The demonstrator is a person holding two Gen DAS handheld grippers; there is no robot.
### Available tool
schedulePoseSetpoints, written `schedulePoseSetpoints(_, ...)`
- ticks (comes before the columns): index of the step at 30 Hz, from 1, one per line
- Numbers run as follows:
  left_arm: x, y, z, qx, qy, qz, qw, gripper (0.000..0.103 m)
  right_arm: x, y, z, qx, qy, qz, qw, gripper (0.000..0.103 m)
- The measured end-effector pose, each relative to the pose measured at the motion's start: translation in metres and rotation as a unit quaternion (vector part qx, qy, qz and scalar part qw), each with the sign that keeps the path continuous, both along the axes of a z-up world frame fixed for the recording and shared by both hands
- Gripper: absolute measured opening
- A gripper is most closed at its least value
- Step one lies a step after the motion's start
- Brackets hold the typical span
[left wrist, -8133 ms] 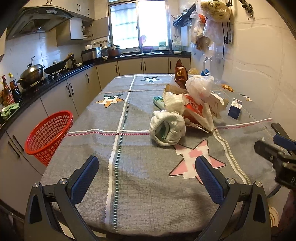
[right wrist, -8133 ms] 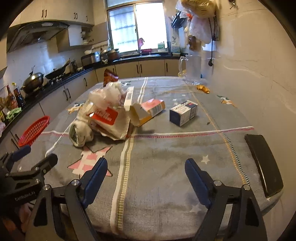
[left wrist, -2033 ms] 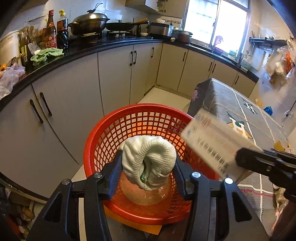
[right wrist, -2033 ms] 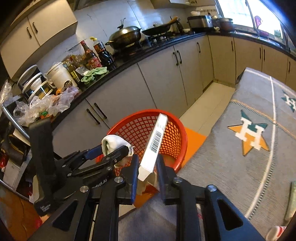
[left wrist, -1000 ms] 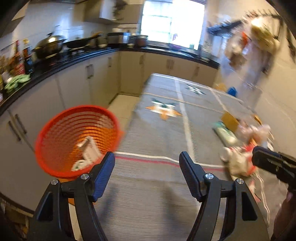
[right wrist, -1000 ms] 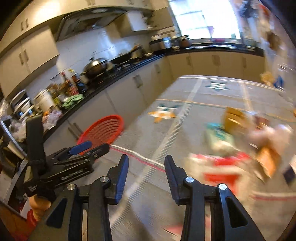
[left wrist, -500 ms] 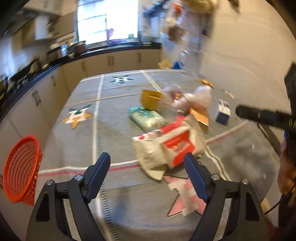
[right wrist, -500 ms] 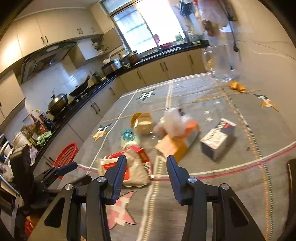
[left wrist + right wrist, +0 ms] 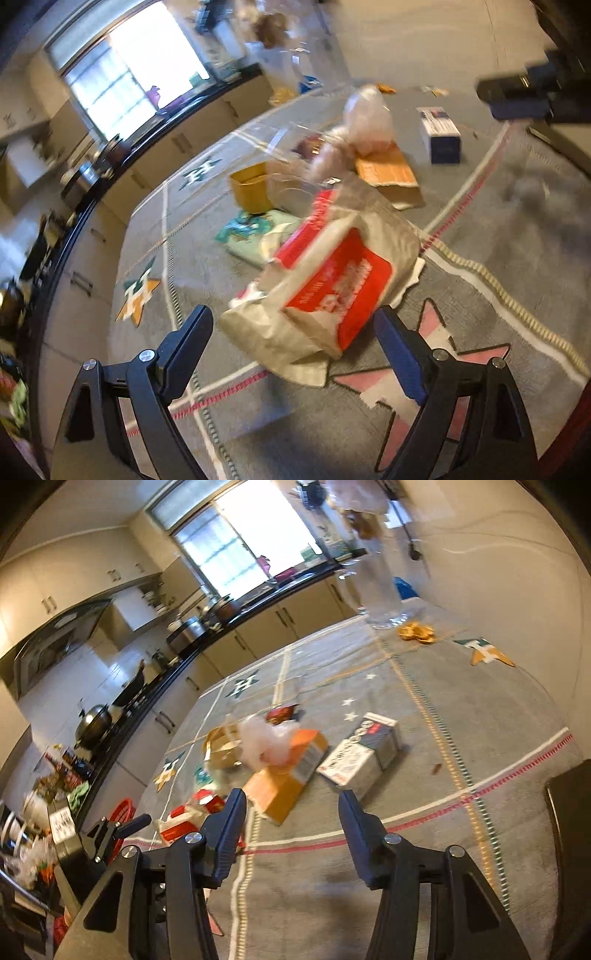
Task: Collect trash
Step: 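Return both tools to the table toward the red-and-white snack bag and boxes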
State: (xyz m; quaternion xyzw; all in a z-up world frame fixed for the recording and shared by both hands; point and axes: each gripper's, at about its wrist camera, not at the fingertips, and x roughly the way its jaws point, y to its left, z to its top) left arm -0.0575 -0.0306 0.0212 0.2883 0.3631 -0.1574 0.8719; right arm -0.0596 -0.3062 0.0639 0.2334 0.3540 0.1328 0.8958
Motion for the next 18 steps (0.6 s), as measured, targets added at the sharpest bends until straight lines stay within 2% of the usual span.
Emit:
schedulePoseSetpoints(3, 0.002, -0.009, -0.008, 0.023, -0.014, -0.008, 0.9996, 0.088, 0.004, -0.009, -0.004, 0.005, 0.009, -0.013, 1.0, 0.057)
schedulePoseSetpoints(5, 0.003, -0.011, -0.01, 0.024, -0.019, -0.005, 0.9995, 0.088, 0.006, -0.014, -0.006, 0.008, 0.016, -0.021, 1.0, 0.058)
schedulePoseSetpoints(6, 0.003, -0.011, -0.01, 0.021, -0.022, 0.0, 0.9995, 0.085, 0.008, -0.016, -0.008, 0.011, 0.021, -0.025, 0.999, 0.058)
schedulePoseSetpoints(7, 0.004, -0.01, -0.009, 0.018, -0.025, 0.005, 0.9995, 0.076, 0.01, -0.018, -0.01, 0.013, 0.026, -0.028, 0.999, 0.058)
schedulePoseSetpoints(8, 0.004, -0.01, -0.009, 0.014, -0.025, 0.007, 0.9996, 0.072, 0.013, -0.02, -0.012, 0.016, 0.03, -0.03, 0.999, 0.059)
schedulePoseSetpoints(9, 0.002, -0.009, -0.007, 0.009, -0.029, 0.01, 0.9995, 0.06, 0.015, -0.021, -0.013, 0.018, 0.033, -0.033, 0.999, 0.059)
schedulePoseSetpoints(10, 0.001, -0.006, -0.004, 0.0, -0.028, 0.014, 0.9995, 0.052, 0.017, -0.023, -0.013, 0.019, 0.037, -0.038, 0.998, 0.06)
schedulePoseSetpoints(13, -0.003, 0.002, 0.003, -0.027, -0.029, 0.024, 0.9989, 0.043, 0.025, -0.026, -0.014, 0.018, 0.046, -0.049, 0.998, 0.064)
schedulePoseSetpoints(15, -0.004, 0.011, 0.008, -0.054, -0.022, 0.035, 0.9977, 0.04, 0.033, -0.025, -0.014, 0.012, 0.05, -0.053, 0.997, 0.068)
schedulePoseSetpoints(18, -0.007, 0.034, 0.017, -0.116, -0.005, 0.052, 0.9919, 0.039, 0.048, -0.021, -0.016, -0.002, 0.068, -0.062, 0.996, 0.071)
